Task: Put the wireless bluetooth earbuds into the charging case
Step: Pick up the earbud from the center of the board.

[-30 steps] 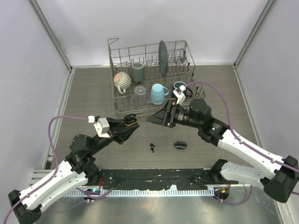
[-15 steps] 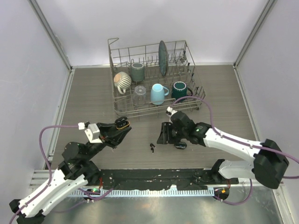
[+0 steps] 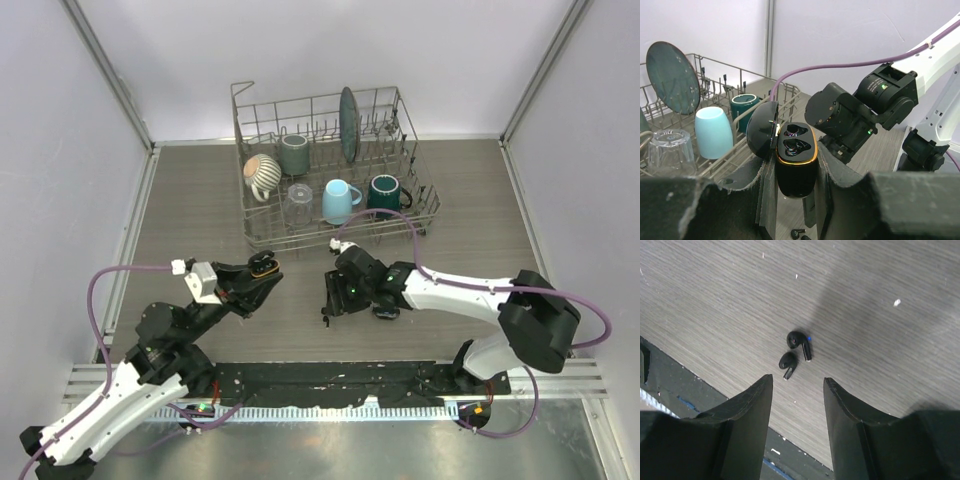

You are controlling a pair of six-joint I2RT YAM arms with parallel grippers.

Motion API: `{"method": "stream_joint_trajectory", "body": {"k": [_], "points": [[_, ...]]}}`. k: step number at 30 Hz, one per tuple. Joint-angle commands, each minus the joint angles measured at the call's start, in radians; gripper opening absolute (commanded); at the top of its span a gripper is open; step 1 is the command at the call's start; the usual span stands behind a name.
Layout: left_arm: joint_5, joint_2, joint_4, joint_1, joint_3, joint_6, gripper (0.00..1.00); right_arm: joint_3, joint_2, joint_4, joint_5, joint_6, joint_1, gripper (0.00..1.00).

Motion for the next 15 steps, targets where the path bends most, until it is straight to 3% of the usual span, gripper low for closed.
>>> {"method": "stream_joint_trajectory", "body": {"k": [1,15], "points": [[-0.003,0.012,0.022,-0.002,0.014,-0.017,0.0,0.065,0.056,0.048,0.047,-0.047,0.006,0.51],[0.002,0.042,0.046,-0.002,0.016,-0.019,0.0,0.101,0.164,0.094,0.081,-0.064,0.031,0.5]]}}
